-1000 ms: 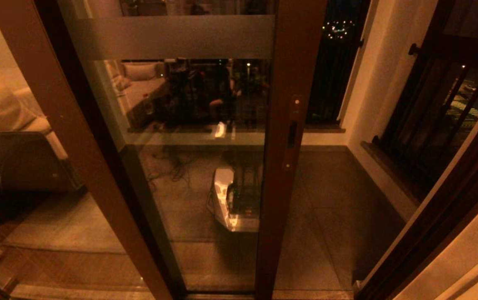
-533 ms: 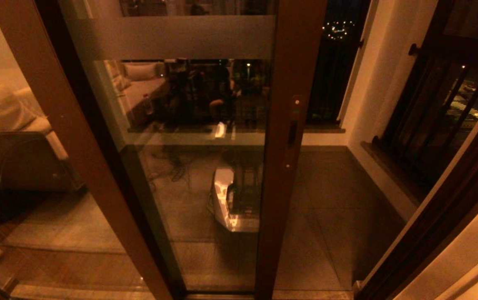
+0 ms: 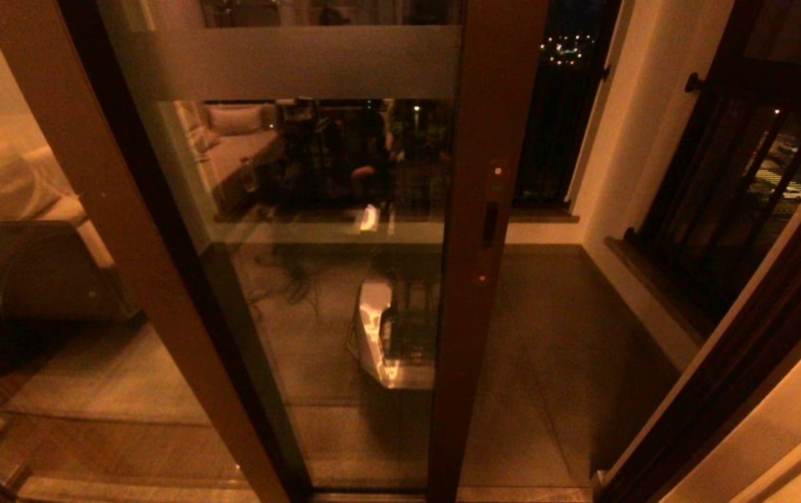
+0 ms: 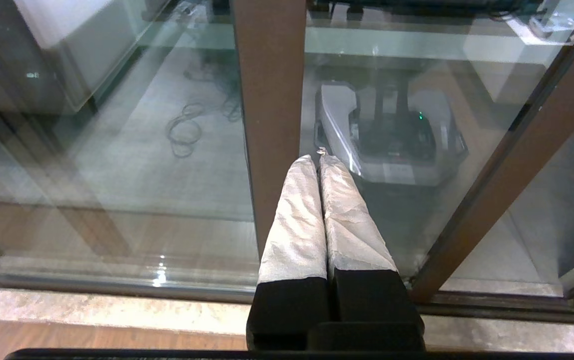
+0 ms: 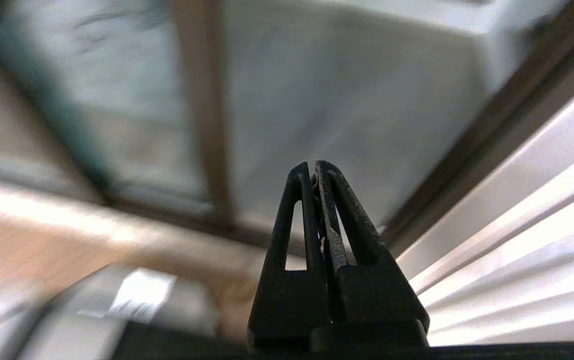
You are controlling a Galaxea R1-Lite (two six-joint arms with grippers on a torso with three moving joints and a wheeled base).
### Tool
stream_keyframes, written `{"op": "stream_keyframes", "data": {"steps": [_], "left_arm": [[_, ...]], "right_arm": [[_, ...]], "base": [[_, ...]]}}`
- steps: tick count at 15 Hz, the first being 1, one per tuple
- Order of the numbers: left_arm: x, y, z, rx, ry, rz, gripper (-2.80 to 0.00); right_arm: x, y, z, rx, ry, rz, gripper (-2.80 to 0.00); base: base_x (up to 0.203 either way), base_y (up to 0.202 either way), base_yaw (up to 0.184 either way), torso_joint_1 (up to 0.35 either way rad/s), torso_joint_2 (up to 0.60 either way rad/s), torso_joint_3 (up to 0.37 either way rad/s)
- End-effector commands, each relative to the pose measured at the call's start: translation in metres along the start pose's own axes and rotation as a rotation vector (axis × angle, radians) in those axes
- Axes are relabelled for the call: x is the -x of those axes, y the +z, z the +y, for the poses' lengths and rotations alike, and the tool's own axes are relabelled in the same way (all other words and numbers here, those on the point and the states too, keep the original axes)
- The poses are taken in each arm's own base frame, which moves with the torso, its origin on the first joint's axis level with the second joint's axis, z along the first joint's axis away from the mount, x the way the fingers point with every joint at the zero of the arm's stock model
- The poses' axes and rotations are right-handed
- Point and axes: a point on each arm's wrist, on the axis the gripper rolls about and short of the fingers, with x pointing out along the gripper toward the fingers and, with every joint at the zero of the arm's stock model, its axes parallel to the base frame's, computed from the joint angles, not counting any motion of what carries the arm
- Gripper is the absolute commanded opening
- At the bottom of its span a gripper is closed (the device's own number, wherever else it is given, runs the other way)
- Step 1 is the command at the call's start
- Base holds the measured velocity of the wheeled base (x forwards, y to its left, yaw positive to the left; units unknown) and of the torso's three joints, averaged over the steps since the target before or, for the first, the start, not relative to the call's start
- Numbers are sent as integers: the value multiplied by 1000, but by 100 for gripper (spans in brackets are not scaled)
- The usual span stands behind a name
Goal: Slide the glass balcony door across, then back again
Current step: Open the slid door
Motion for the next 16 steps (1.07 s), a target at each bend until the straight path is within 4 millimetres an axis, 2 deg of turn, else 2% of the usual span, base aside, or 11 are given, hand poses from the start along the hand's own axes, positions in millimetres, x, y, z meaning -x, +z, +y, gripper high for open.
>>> {"op": "stream_keyframes", "data": {"steps": [1,3,7,16], "left_arm": [[0,0,0,1,1,1,-280],[0,0,0,1,2,1,-280],[0,0,0,1,-1,2,-280],[0,0,0,-1,2,0,-280]], "right_arm": [[-20,-13,-3,16,-90,-127,-280],[-21,-15,-5,-64,-173,-130,-280],[-21,-14,-5,-134,-173,-142,-280],[-21,-14,-5,-137,-173,-142,-280]], "base": [[0,0,0,0,0,0],[0,0,0,0,0,0],[0,0,0,0,0,0],[0,0,0,0,0,0]]}}
